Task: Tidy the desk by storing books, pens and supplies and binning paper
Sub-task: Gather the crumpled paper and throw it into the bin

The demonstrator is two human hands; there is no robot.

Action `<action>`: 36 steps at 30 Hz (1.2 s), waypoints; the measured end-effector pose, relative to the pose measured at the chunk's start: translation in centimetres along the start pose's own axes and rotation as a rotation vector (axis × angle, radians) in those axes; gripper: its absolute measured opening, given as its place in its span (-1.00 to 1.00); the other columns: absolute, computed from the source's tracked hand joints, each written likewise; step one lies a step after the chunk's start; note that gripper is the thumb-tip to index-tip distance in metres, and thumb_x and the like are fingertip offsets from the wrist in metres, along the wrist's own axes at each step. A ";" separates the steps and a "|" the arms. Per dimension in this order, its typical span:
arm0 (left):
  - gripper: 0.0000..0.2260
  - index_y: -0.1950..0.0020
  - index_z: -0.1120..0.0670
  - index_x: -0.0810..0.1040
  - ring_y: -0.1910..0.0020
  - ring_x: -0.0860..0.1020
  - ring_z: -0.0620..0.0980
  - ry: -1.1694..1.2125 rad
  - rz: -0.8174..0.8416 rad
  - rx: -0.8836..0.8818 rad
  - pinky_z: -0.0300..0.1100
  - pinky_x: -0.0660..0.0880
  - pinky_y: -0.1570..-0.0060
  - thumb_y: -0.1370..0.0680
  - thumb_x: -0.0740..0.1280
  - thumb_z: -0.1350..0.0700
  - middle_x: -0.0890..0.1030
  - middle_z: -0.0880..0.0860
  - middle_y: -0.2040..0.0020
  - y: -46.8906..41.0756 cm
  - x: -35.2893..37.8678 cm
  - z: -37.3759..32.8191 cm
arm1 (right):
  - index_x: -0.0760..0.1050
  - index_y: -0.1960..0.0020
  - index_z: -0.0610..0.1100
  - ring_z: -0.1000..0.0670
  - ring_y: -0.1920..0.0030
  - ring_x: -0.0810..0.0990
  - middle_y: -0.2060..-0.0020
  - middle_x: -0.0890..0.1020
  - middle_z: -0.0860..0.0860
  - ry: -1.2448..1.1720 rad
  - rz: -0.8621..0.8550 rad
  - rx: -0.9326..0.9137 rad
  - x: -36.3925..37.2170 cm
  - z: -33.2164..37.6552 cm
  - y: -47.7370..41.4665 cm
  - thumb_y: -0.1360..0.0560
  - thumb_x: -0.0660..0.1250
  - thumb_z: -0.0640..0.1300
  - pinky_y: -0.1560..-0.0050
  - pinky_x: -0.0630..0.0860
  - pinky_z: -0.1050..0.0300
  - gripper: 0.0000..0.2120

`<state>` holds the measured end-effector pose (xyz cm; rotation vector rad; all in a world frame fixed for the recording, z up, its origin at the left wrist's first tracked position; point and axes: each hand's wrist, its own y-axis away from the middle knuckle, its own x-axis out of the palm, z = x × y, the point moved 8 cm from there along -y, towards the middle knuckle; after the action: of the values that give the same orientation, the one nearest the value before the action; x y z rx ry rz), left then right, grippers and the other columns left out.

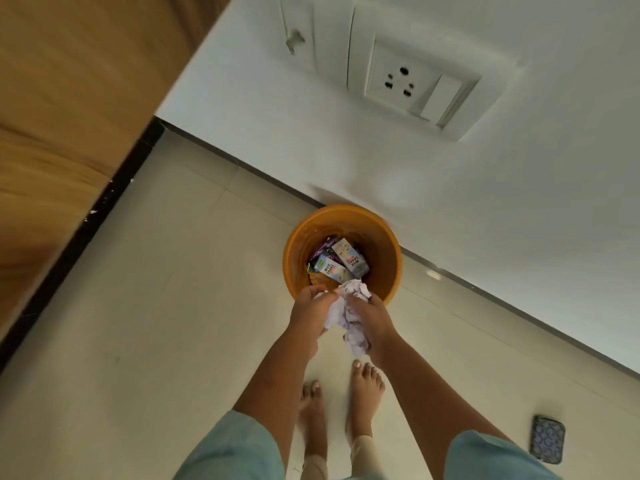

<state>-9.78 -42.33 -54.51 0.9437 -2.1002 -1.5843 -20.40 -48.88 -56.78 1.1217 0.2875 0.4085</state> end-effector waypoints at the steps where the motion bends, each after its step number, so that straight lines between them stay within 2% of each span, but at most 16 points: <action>1: -0.75 -0.23 0.04 0.46 -0.14 0.50 0.10 0.007 0.016 0.002 -0.03 0.53 -0.12 -0.55 0.33 0.11 0.52 0.08 -0.16 -0.3 0.4 0.1 | 0.46 -0.25 -0.15 -0.17 -0.02 0.64 -0.06 0.64 -0.18 -0.013 -0.011 0.015 -0.2 -0.2 -0.6 -0.42 0.39 0.05 -0.09 0.60 -0.10 -0.52; 3: -0.68 -0.32 0.07 0.42 -0.21 0.50 0.13 -0.001 0.045 0.024 0.02 0.49 -0.23 -0.57 0.30 0.14 0.50 0.11 -0.25 -0.8 1.1 0.0 | 0.42 -0.26 -0.07 -0.16 -0.09 0.59 -0.11 0.59 -0.12 -0.064 -0.058 0.059 -0.8 -0.5 -1.5 -0.50 0.35 0.03 -0.15 0.56 -0.13 -0.62; 6: -0.62 -0.39 0.08 0.36 -0.29 0.46 0.14 -0.037 0.083 0.063 0.04 0.40 -0.32 -0.58 0.28 0.16 0.48 0.05 -0.29 -1.1 1.4 -0.2 | 0.39 -0.22 0.03 -0.12 -0.05 0.53 -0.05 0.52 -0.03 -0.132 -0.076 0.150 -1.2 -0.5 -1.6 -0.57 0.29 -0.05 -0.05 0.54 -0.08 -0.76; 8: -0.61 -0.42 0.05 0.32 -0.33 0.41 0.12 -0.046 0.107 0.075 0.00 0.38 -0.31 -0.60 0.24 0.20 0.44 0.03 -0.27 -0.9 1.2 -0.3 | 0.35 -0.31 0.04 -0.13 -0.11 0.53 -0.14 0.50 -0.04 -0.157 -0.061 0.167 -1.3 -0.5 -1.5 -0.58 0.28 -0.08 -0.07 0.54 -0.06 -0.68; 11: -0.60 -0.42 0.00 0.31 -0.36 0.38 0.10 -0.055 0.108 0.072 -0.02 0.37 -0.27 -0.60 0.23 0.22 0.40 0.02 -0.36 -0.6 0.2 0.1 | 0.24 -0.46 0.01 -0.20 -0.29 0.46 -0.33 0.40 -0.06 -0.188 -0.064 0.165 -1.2 -0.2 -0.7 -0.59 0.25 -0.12 -0.25 0.48 -0.11 -0.54; 13: -0.68 -0.37 0.01 0.37 -0.34 0.40 0.08 -0.068 0.109 0.076 -0.03 0.37 -0.26 -0.62 0.20 0.20 0.42 0.03 -0.35 -0.1 -0.3 0.2 | 0.24 -0.47 0.00 -0.19 -0.29 0.46 -0.36 0.38 -0.07 -0.150 -0.060 0.152 -1.3 0.1 -0.4 -0.61 0.22 -0.13 -0.25 0.48 -0.08 -0.54; 16: -0.77 -0.25 0.02 0.46 -0.24 0.48 0.05 -0.071 0.069 0.065 -0.04 0.41 -0.22 -0.62 0.19 0.19 0.50 0.06 -0.27 1.3 -1.3 -0.2 | 0.32 -0.40 -0.02 -0.11 -0.17 0.50 -0.27 0.45 -0.07 -0.062 -0.042 0.128 -1.2 0.3 0.9 -0.61 0.21 -0.13 -0.17 0.50 -0.04 -0.63; 22: -0.84 -0.15 0.04 0.50 -0.07 0.54 0.00 -0.057 0.022 0.121 -0.07 0.46 -0.10 -0.60 0.22 0.19 0.56 0.05 -0.16 6.8 -3.5 -1.7 | 0.38 -0.33 -0.03 -0.08 -0.18 0.49 -0.24 0.49 -0.07 0.085 -0.016 0.069 -0.4 2.2 6.5 -0.60 0.22 -0.12 -0.13 0.50 -0.01 -0.70; 26: -0.86 -0.04 0.02 0.51 -0.03 0.55 0.00 0.024 0.036 0.165 -0.06 0.46 -0.10 -0.60 0.20 0.21 0.58 0.07 -0.13 12.6 -4.8 -3.1 | 0.42 -0.22 0.00 -0.04 -0.09 0.53 -0.13 0.55 -0.05 0.125 0.021 0.009 0.7 4.4 12.0 -0.59 0.23 -0.12 -0.06 0.48 0.04 -0.78; 29: -0.86 -0.08 0.04 0.51 -0.05 0.56 0.00 0.045 0.056 0.223 -0.08 0.46 -0.06 -0.60 0.19 0.20 0.59 0.09 -0.14 17.3 -5.8 -4.4 | 0.44 -0.17 0.00 0.04 0.03 0.55 0.01 0.58 0.01 0.148 0.061 -0.049 1.9 6.3 16.3 -0.57 0.24 -0.13 -0.06 0.46 0.02 -0.81; 33: -0.87 -0.09 0.04 0.51 -0.08 0.56 0.00 0.042 0.072 0.319 -0.20 0.47 0.09 -0.60 0.21 0.19 0.59 0.07 -0.12 23.8 -7.7 -6.3 | 0.49 -0.13 -0.01 0.01 0.07 0.55 0.08 0.60 -0.03 0.228 0.135 -0.127 4.1 8.7 22.8 -0.51 0.28 -0.11 -0.05 0.48 0.02 -0.80; 36: -0.88 0.00 0.04 0.51 0.03 0.57 -0.03 0.068 0.120 0.377 -0.24 0.45 0.22 -0.60 0.20 0.21 0.60 0.06 -0.03 28.1 -9.1 -7.5 | 0.51 -0.01 -0.08 -0.01 0.18 0.47 0.14 0.51 -0.09 0.242 0.202 -0.200 5.5 10.6 27.8 -0.52 0.26 -0.16 0.17 0.43 0.13 -0.90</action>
<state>-6.94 -37.06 -24.65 0.9487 -2.4043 -1.1026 -15.78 -44.55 -27.24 0.9076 0.3382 0.7387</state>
